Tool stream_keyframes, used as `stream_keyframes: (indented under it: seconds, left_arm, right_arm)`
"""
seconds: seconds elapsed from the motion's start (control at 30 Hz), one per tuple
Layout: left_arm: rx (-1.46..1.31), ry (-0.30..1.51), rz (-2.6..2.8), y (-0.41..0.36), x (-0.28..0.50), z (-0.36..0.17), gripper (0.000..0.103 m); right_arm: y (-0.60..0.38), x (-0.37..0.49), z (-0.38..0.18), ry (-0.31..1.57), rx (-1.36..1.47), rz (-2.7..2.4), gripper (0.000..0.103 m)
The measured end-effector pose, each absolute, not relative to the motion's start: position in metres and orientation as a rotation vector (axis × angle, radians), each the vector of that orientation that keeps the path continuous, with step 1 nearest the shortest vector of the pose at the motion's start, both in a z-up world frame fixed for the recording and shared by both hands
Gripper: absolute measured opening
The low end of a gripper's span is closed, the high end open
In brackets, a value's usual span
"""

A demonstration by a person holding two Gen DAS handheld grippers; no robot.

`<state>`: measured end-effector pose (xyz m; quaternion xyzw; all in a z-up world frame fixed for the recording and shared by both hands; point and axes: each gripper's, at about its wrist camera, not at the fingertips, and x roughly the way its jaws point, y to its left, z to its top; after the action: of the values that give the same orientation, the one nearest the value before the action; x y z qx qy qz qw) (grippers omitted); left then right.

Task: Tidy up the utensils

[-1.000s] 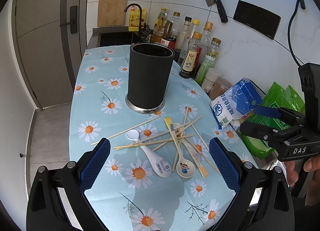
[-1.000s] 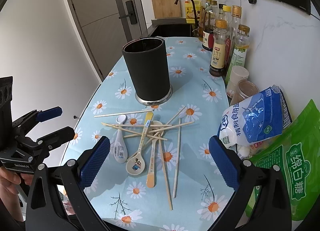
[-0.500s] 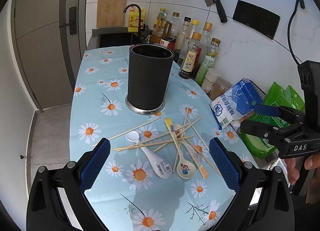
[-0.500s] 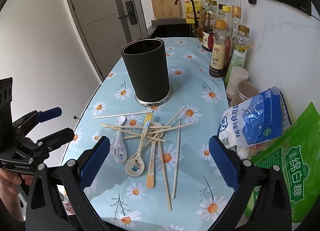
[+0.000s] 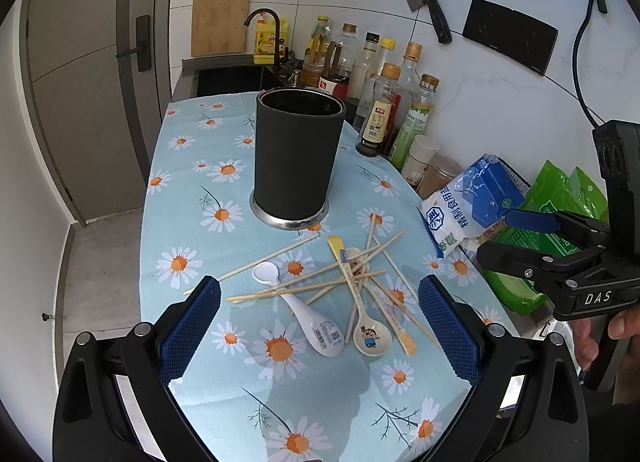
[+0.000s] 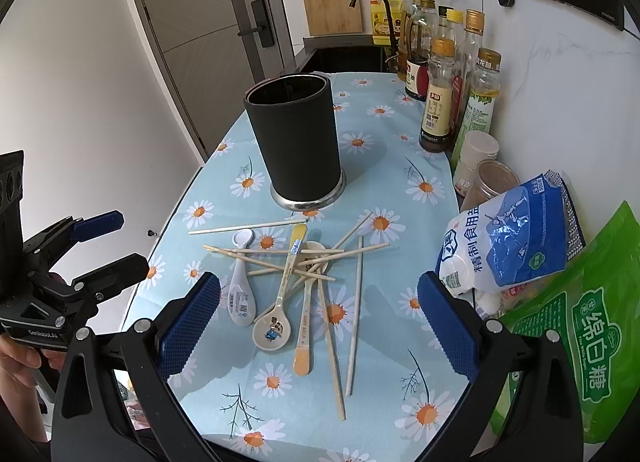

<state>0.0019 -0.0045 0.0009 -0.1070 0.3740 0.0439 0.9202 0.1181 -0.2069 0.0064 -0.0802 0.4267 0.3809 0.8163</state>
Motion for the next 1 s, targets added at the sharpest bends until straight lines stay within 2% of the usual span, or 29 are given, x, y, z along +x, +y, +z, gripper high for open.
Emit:
stream_keyframes:
  seconds: [1.0]
  left_arm:
    - [-0.221, 0.781, 0.091, 0.005, 0.009, -0.003, 0.097]
  right_arm:
    - [-0.199, 0.127, -0.004, 0.951, -0.151, 0.813, 0.098]
